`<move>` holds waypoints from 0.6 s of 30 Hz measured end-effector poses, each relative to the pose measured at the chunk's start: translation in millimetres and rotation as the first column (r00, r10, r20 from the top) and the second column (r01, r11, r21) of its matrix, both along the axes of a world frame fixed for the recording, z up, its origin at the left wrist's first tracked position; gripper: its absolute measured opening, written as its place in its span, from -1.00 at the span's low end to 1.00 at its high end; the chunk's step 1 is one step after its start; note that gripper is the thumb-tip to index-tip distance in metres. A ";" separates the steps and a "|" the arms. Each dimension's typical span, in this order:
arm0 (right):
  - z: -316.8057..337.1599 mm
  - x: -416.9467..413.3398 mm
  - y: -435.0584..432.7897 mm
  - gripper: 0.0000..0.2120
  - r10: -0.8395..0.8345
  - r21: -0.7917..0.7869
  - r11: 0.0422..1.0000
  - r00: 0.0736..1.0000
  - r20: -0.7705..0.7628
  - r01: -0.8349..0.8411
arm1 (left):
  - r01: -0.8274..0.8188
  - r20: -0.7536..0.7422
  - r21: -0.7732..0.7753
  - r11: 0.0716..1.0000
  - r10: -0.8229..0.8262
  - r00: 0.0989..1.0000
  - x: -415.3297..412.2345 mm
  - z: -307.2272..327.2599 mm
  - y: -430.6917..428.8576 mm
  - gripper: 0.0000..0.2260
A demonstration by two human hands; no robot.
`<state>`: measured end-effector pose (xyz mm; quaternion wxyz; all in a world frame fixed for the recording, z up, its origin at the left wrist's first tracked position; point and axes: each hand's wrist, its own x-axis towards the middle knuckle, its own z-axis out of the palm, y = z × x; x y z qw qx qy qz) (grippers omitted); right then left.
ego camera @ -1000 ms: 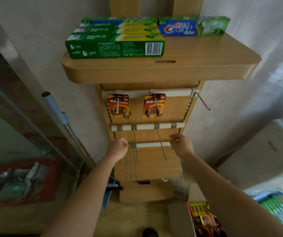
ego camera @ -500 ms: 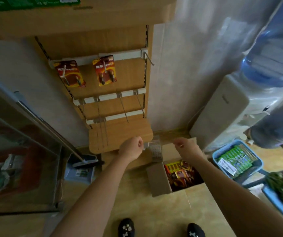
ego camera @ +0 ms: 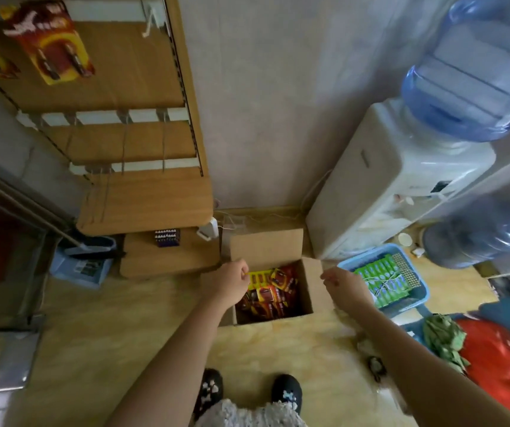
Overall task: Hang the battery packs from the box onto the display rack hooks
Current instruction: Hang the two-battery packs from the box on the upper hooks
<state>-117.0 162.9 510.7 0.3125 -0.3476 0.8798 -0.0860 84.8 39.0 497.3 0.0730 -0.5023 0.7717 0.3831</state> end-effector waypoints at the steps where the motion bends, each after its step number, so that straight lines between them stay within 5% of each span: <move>1: -6.4 -3.6 0.5 -0.75 0.005 -0.002 1.000 1.000 -0.002 -0.005 | -0.007 0.006 -0.003 1.000 0.007 1.000 -3.2 -6.4 0.4 -0.82; 8: -123.4 -29.5 -7.2 -0.77 -0.031 -0.014 0.999 0.995 0.096 0.033 | -0.018 0.027 -0.026 1.000 0.018 0.999 -41.6 -119.1 -1.3 -0.81; 18: -383.8 -35.5 -8.0 -0.72 0.054 0.054 0.997 0.987 0.153 -0.063 | 0.013 0.004 0.090 0.996 -0.013 1.000 -64.9 -389.2 2.0 -0.83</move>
